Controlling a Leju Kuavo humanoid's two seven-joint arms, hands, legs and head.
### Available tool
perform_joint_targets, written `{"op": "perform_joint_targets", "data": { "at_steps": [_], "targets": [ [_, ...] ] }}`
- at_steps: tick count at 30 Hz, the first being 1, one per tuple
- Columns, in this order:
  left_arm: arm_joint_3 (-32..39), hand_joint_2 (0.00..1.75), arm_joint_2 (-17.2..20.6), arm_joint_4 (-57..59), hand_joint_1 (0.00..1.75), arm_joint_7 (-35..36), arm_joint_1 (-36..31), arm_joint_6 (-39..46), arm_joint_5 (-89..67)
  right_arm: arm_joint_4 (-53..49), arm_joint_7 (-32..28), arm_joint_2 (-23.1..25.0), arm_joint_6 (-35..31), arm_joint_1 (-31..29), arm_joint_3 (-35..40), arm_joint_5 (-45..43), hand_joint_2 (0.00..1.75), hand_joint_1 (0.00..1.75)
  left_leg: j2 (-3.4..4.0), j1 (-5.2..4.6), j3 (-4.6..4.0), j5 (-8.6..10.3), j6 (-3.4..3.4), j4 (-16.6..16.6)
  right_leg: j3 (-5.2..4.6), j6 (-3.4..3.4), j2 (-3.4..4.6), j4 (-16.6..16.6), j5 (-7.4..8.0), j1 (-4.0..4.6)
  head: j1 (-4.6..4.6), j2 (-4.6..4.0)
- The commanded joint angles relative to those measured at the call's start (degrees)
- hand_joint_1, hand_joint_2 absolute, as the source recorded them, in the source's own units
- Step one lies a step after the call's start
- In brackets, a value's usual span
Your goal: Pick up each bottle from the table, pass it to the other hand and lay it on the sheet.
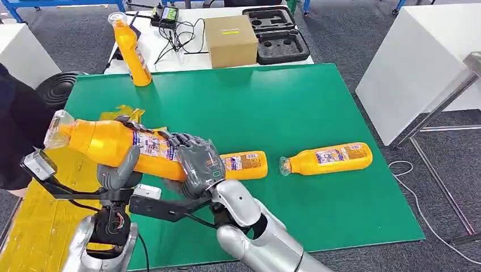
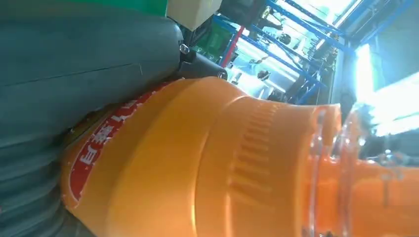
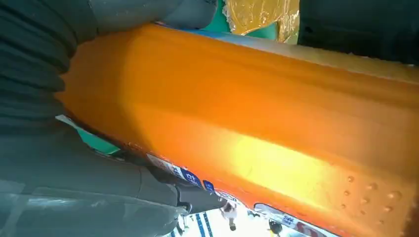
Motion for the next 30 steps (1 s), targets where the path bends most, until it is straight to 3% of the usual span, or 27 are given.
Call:
{"op": "perform_joint_targets", "data": {
  "at_steps": [1,7,11,15,17,21,28,30],
  "targets": [
    [3.25,1.75,-1.23,-0.07,1.75,-0.73,-1.99,0.53,-1.42,-3.42,-2.85,-7.03,-2.77,4.38,-4.15,-2.88,0.00,0.00,-0.29,0.06,0.27,-0.05,-0.05,-0.07,0.39,-0.04,-0.38,-0.12,-0.11,0.07,0.00,0.00],
    [6.30,1.75,-0.09,1.25,1.75,-2.69,-0.83,0.55,-5.51,-16.52,-3.21,-11.80,-2.39,6.56,-13.62,-4.44,0.00,0.00,-0.32,-0.01,0.20,-0.08,-0.04,0.00,0.35,-0.02,-0.41,-0.03,-0.15,0.01,0.00,0.00],
    [4.75,1.75,3.91,8.01,1.75,-4.37,-4.35,0.96,-14.08,-26.83,-2.15,-14.12,-2.68,8.69,-21.37,-5.06,0.00,0.00,-0.40,-0.03,0.14,-0.04,-0.07,-0.01,0.33,-0.05,-0.49,0.01,-0.14,0.00,0.02,0.00],
    [7.08,1.75,5.21,12.15,1.75,-9.31,-6.15,9.56,-28.14,-37.12,-4.66,-15.84,-2.11,15.67,-28.87,-5.85,0.00,0.00,-0.47,-0.02,0.07,0.03,-0.03,-0.06,0.25,-0.02,-0.52,-0.07,-0.09,0.00,0.00,0.00],
    [6.95,1.75,6.38,13.35,1.75,-10.40,-7.33,14.64,-38.21,-38.97,-5.20,-15.77,-2.12,17.37,-30.35,-5.02,0.00,0.00,-0.37,-0.02,0.05,0.00,-0.03,-0.03,0.21,-0.02,-0.42,-0.05,-0.08,0.01,0.00,0.00],
    [7.14,1.75,6.40,13.36,1.75,-10.38,-7.48,14.65,-38.25,-38.68,-5.22,-15.48,-2.14,17.41,-30.10,-4.99,0.00,0.00,-0.30,-0.03,0.15,-0.07,-0.06,-0.02,0.28,-0.03,-0.37,-0.02,-0.13,0.01,0.00,0.00],
    [5.85,1.75,9.55,23.29,1.75,2.37,-10.89,32.69,-90.35,-39.96,-3.91,-16.42,-0.45,20.02,-31.79,-4.62,0.00,0.00,-0.24,-0.02,0.05,0.01,-0.04,-0.05,0.14,-0.03,-0.32,-0.06,-0.05,0.01,0.02,0.00],
    [7.65,1.75,9.70,25.90,1.75,3.59,-10.42,36.20,-98.14,-39.26,-4.03,-16.63,0.07,20.18,-31.67,-4.62,0.00,0.00,-0.15,-0.04,0.12,-0.02,-0.05,-0.06,0.19,-0.04,-0.23,-0.05,-0.06,-0.02,0.00,0.00]
  ]
}}
